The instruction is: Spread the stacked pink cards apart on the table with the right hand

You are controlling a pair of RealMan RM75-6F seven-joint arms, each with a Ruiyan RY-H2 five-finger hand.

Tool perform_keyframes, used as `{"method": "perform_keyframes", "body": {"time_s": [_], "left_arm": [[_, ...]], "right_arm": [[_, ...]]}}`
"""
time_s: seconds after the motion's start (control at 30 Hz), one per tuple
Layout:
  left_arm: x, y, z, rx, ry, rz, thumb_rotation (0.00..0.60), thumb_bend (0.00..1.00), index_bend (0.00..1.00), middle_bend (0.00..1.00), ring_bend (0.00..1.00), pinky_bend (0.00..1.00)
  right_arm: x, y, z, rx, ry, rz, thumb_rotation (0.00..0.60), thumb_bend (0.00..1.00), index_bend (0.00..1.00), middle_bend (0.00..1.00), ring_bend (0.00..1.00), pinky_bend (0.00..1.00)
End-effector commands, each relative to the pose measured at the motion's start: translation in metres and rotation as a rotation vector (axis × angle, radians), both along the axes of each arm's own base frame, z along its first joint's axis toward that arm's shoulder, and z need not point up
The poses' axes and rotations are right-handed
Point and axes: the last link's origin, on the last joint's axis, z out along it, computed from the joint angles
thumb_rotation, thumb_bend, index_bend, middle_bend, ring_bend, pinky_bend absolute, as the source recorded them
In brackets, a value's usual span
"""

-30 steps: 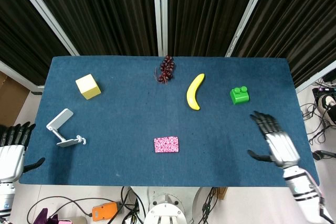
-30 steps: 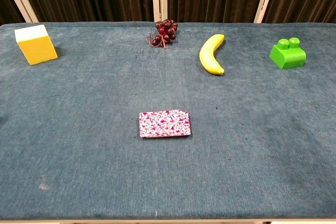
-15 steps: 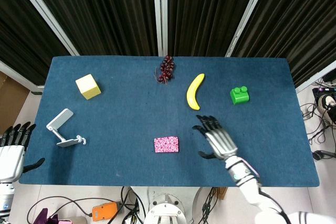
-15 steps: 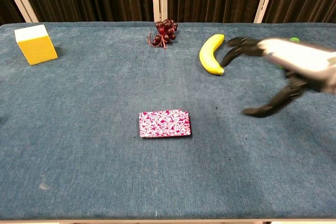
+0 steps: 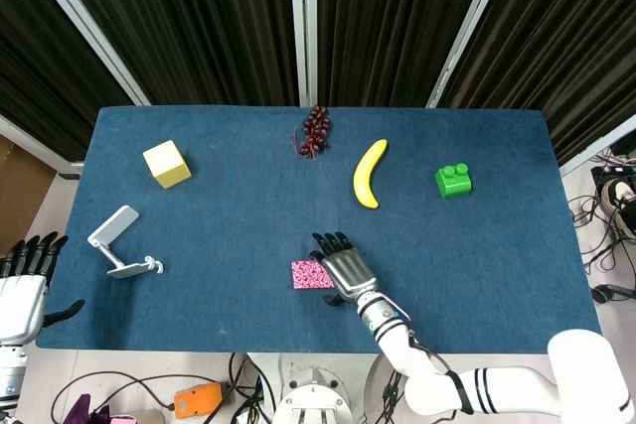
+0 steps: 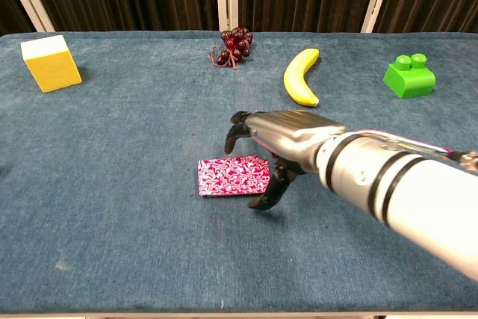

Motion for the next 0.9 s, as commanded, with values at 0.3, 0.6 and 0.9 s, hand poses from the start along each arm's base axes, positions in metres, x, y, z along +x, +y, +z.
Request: {"method": "perform_keyframes", "body": {"time_s": [0.3, 0.6, 0.9], "left_arm": [[-0.0035, 0.0026, -0.0003, -0.003, -0.001, 0.002, 0.6, 0.05, 0.09, 0.06, 0.0, 0.01], [-0.004, 0.0042, -0.001, -0.005, 0.001, 0.002, 0.6, 0.05, 0.09, 0.06, 0.0, 0.01], [-0.0044, 0.0044, -0.0011, -0.004, 0.0, 0.004, 0.6, 0.05, 0.09, 0.06, 0.0, 0.01]], "right_arm": [[0.005, -0.0058, -0.0103, -0.015, 0.011, -0.011, 0.6, 0.35, 0.32, 0.06, 0.0, 0.06], [0.0064, -0.0093, -0.0105, -0.004, 0.018, -0.026, 0.6, 0.36, 0.33, 0.06, 0.0, 0.06], [0.0071, -0.009, -0.0099, 0.013, 0.015, -0.035, 0.6, 0.4, 0.34, 0.06, 0.0, 0.06]]}}
